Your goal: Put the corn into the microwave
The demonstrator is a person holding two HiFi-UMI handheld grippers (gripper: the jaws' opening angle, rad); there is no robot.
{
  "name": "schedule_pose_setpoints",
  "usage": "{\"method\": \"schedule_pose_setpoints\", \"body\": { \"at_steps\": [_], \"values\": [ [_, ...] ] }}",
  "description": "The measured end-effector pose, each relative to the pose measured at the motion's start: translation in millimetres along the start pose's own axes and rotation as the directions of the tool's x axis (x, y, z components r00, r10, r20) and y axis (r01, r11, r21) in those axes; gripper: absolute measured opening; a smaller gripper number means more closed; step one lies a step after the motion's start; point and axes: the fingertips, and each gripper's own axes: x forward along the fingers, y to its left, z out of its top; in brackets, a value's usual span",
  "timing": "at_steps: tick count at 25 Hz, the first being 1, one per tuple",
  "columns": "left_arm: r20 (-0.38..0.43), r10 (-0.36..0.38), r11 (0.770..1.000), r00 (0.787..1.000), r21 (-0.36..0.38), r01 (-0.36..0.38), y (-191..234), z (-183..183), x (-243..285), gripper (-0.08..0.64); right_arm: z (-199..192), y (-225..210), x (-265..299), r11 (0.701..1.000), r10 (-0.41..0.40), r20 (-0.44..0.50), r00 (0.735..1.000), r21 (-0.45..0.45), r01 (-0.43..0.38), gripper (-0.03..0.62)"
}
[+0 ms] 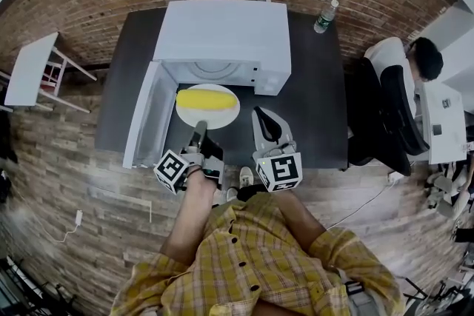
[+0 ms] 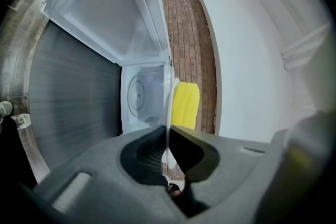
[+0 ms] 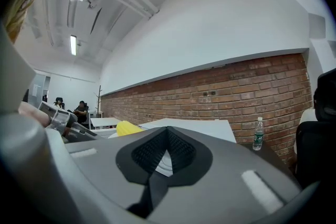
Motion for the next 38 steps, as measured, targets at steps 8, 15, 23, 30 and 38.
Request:
{"method": "schedule_pose_setpoints", "body": {
  "at_steps": [8, 15, 23, 30, 38],
  "values": [
    [0.008, 0.032, 0.999, 0.999, 0.004, -0.032, 22, 9, 37, 0.017, -13, -15, 19, 1.000, 0.027, -0.026, 0.999, -0.003, -0.027, -0.005],
    [0.016, 0.081, 0.996, 0.997, 0.019, -0.082, 56, 23, 65, 0.018, -22, -25, 36, 0.999, 0.046, -0.045, 0.998, -0.006, -0.047, -0.003],
    [0.018, 0.114, 0.993, 0.993, 0.035, -0.114, 81, 32, 93, 0.018, -29, -28, 46, 0.999, 0.054, -0.055, 0.997, -0.001, -0.054, -0.003],
    [0.017, 0.141, 0.990, 0.990, 0.017, -0.141, 105, 43, 121, 0.018, -31, -34, 48, 0.999, 0.048, -0.063, 0.997, -0.011, -0.049, -0.003],
    [0.030, 0.183, 0.983, 0.983, 0.019, -0.184, 125, 54, 146, 0.018, -36, -48, 47, 1.000, 0.017, -0.077, 0.997, -0.010, -0.018, -0.003]
  ]
}}
